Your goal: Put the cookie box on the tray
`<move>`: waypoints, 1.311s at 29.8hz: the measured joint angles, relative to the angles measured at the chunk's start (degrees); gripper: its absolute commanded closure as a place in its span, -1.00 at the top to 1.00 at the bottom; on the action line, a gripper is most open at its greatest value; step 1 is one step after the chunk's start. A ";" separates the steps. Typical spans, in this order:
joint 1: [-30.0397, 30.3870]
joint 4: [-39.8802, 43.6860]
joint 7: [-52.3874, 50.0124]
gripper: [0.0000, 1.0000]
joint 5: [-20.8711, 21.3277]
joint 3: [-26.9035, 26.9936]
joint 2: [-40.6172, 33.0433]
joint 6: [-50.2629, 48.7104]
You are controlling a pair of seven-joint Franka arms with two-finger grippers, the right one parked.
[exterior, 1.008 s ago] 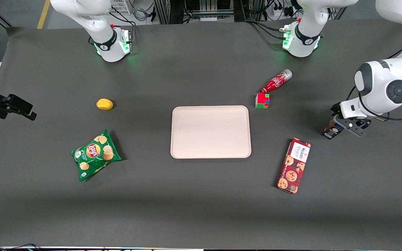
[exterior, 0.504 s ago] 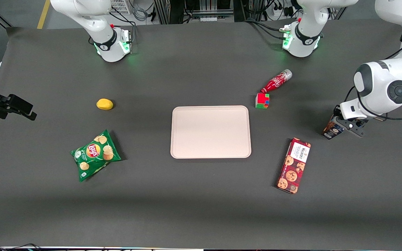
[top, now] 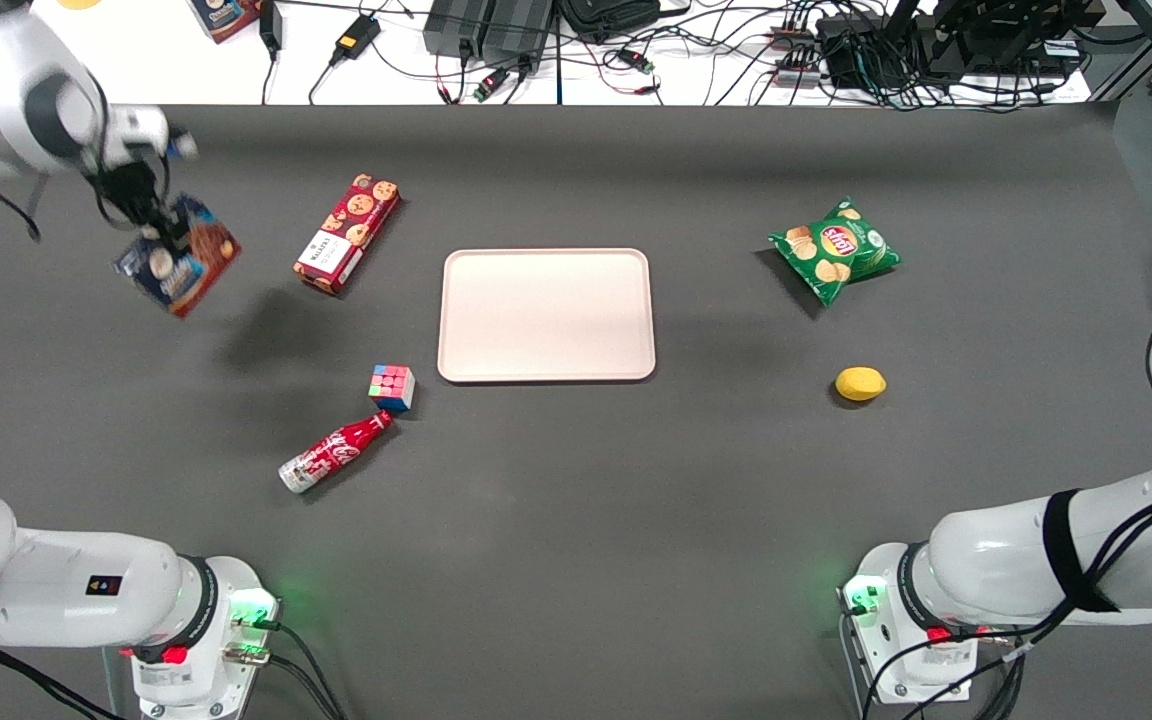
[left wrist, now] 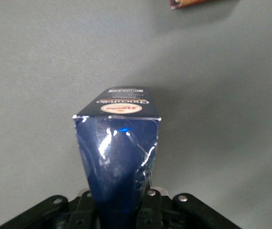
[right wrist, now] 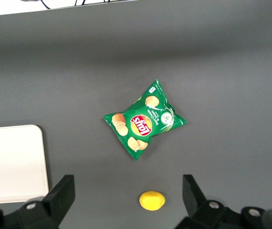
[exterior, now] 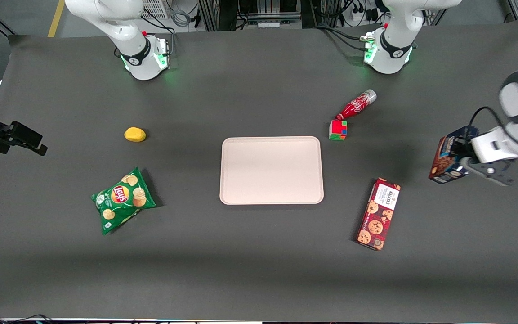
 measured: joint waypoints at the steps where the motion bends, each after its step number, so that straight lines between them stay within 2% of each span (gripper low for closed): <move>1: -0.03 2.45 -2.20 -0.43 -0.01 -0.76 -0.39 -2.74; 10: -0.63 18.43 -25.32 -0.43 0.01 -10.83 -1.30 -19.90; 14: -0.81 22.11 -34.43 -0.42 -0.04 -15.75 -1.27 -25.07; 19: -0.92 23.50 -44.23 -0.42 -1.56 -21.51 -0.90 -26.17; 26: -1.08 22.80 -53.40 -0.41 -4.54 -27.85 2.74 -21.09; 34: -1.49 18.50 -62.31 -0.40 -4.06 -33.54 10.72 -6.85; 39: -2.01 14.19 -64.91 -0.39 -1.90 -35.37 14.82 2.47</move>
